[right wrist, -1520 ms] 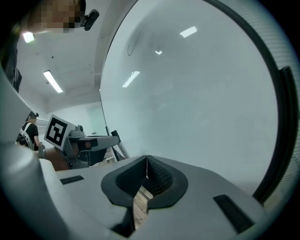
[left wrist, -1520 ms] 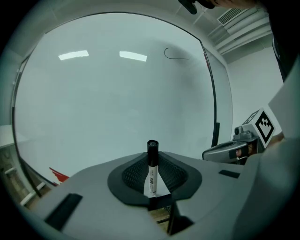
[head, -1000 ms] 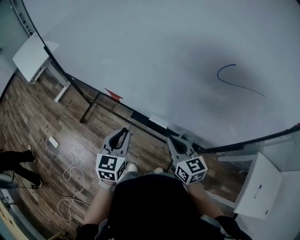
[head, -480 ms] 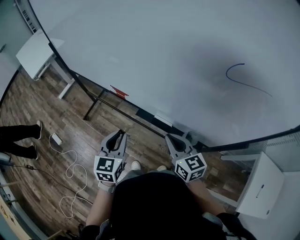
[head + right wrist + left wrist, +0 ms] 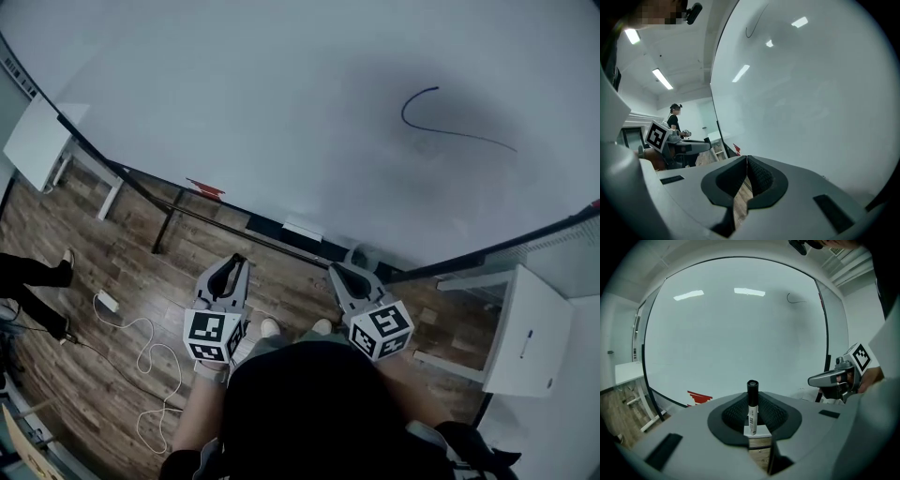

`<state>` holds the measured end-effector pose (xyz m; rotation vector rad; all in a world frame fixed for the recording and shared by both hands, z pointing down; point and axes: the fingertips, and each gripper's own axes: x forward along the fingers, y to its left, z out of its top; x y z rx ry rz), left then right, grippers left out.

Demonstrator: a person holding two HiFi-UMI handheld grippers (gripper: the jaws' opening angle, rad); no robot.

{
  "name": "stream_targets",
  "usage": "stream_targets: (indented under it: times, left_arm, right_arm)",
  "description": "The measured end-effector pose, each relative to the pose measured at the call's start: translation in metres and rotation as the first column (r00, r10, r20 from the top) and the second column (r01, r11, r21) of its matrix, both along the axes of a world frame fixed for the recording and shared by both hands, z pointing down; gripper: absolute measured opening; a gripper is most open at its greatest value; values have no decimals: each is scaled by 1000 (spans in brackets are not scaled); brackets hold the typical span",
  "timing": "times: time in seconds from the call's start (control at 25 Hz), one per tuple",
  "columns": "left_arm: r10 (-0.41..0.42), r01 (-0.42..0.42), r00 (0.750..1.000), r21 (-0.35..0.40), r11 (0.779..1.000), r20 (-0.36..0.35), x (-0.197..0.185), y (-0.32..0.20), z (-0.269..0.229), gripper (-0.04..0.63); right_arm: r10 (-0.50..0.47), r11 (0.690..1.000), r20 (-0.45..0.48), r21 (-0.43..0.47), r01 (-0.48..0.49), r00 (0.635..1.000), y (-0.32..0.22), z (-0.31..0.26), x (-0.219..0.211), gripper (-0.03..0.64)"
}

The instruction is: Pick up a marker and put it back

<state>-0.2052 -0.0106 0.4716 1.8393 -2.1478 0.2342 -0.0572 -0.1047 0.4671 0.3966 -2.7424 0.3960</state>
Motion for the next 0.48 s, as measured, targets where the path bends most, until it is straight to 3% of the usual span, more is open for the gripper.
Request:
stream_targets:
  times: [0.28,0.48]
  left_arm:
    - [144,-144,990,15,989,7,36,-54,-6,75]
    - [266,-267,964,34,963,20,73,-93,-16,75]
  right_arm:
    - [144,990,-1,1,-144,990,-27,1,50,28]
    - [259,966,-1,3,-259,966,-43,-1,92,28]
